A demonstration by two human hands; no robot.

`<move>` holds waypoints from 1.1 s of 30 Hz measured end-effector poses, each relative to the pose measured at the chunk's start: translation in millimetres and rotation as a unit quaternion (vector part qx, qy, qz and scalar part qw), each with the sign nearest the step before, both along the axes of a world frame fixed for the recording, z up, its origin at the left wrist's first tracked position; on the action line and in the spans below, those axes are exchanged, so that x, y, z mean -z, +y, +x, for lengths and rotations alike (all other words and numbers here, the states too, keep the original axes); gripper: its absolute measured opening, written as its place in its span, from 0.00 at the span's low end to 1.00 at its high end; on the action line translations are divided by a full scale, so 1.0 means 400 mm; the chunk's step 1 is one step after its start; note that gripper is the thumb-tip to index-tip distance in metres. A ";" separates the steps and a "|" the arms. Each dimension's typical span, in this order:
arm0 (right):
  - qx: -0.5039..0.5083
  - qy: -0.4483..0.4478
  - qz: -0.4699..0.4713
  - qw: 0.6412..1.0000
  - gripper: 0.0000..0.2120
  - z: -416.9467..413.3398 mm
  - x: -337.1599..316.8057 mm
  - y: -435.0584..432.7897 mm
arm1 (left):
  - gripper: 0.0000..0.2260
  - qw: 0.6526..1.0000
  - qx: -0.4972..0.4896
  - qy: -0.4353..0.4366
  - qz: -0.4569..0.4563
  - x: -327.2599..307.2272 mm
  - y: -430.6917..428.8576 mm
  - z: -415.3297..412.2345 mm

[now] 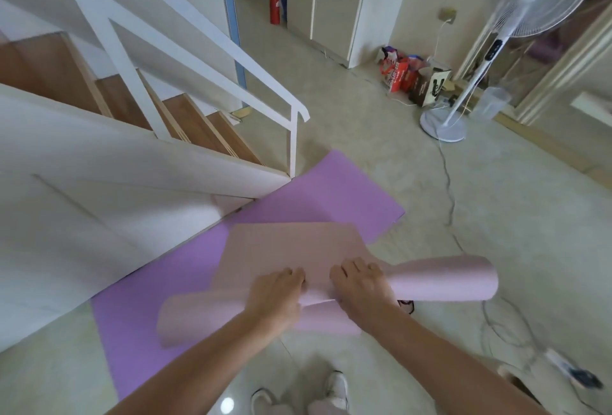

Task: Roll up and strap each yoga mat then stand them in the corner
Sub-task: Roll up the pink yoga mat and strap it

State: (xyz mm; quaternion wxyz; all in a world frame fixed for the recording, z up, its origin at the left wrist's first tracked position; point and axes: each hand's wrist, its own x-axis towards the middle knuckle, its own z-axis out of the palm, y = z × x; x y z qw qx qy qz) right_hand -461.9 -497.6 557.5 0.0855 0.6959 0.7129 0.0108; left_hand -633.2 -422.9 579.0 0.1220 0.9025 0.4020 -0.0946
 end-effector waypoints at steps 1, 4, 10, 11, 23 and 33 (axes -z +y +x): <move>0.000 -0.003 0.019 1.000 0.23 -0.009 0.002 -0.010 | 0.14 1.000 0.005 -0.009 0.029 -0.003 -0.011 -0.005; 0.013 0.011 0.005 1.000 0.23 -0.022 -0.001 -0.029 | 0.22 0.995 0.041 0.009 0.089 0.011 -0.046 -0.018; 0.060 0.105 -0.050 0.991 0.26 -0.002 -0.011 -0.034 | 0.18 0.995 0.045 0.016 0.089 -0.001 -0.072 0.011; 0.053 0.106 -0.044 0.992 0.27 -0.001 -0.011 -0.039 | 0.16 0.997 0.046 0.019 0.061 0.003 -0.072 0.014; 0.020 0.028 0.072 0.997 0.22 0.018 -0.037 -0.045 | 0.15 0.998 -0.025 0.030 0.059 -0.035 -0.082 0.083; 0.059 0.080 -0.165 0.981 0.10 0.007 -0.069 -0.097 | 0.12 0.991 0.012 0.133 0.004 -0.040 -0.149 0.101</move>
